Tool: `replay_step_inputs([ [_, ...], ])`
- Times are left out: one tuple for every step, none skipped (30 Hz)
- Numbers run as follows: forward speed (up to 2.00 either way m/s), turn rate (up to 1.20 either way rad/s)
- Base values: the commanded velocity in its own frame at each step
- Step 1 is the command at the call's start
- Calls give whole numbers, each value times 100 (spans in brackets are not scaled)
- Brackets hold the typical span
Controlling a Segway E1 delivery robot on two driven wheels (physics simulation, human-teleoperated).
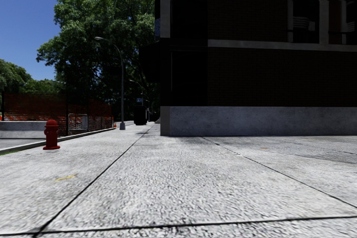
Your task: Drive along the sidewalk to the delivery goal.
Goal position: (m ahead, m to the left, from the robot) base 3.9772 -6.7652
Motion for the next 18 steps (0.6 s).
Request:
replay_step_inputs([
  [153,-33],
  [153,-40],
  [153,-44],
  [153,-50],
  [153,-53],
  [153,-59],
  [153,-59],
  [153,-64],
  [153,-71],
  [152,-76],
  [152,-79],
  [152,-79],
  [152,-80],
  [152,-81],
  [152,-81],
  [152,-81],
  [150,-81],
  [141,-81],
])
